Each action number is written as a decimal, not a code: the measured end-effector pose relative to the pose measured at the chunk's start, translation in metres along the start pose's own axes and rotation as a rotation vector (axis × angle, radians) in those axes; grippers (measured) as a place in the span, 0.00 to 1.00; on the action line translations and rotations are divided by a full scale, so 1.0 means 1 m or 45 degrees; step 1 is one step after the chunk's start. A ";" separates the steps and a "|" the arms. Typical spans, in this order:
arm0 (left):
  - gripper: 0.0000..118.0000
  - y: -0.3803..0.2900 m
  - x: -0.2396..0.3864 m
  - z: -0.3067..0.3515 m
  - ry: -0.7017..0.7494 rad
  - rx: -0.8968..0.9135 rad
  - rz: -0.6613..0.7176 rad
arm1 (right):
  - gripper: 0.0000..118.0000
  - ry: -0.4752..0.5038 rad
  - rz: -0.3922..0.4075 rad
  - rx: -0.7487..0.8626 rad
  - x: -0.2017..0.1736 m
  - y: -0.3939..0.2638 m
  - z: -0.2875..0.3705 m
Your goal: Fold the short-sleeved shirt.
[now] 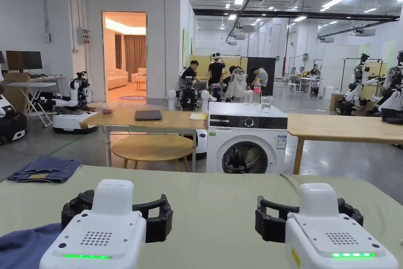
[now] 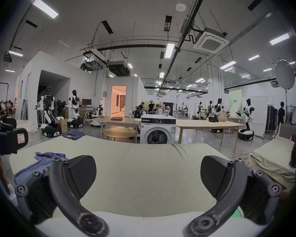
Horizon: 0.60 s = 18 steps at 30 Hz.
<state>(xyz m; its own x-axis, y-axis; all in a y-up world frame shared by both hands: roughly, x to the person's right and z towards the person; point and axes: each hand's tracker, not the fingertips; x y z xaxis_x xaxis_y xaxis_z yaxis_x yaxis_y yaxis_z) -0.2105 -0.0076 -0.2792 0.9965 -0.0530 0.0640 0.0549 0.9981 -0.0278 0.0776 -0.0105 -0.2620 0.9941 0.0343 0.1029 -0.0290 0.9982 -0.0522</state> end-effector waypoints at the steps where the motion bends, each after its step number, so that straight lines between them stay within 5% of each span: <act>1: 1.00 0.000 0.000 0.000 -0.002 0.000 -0.002 | 1.00 0.001 0.001 0.000 0.000 0.000 0.000; 18: 1.00 -0.002 0.005 0.002 -0.015 -0.006 0.000 | 1.00 -0.003 -0.001 0.019 0.000 0.003 0.005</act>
<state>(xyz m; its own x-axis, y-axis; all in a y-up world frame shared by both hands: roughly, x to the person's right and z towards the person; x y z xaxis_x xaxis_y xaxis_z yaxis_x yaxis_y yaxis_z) -0.2056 -0.0099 -0.2767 0.9958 -0.0524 0.0754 0.0550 0.9980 -0.0327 0.0771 -0.0074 -0.2566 0.9938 0.0335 0.1057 -0.0297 0.9989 -0.0371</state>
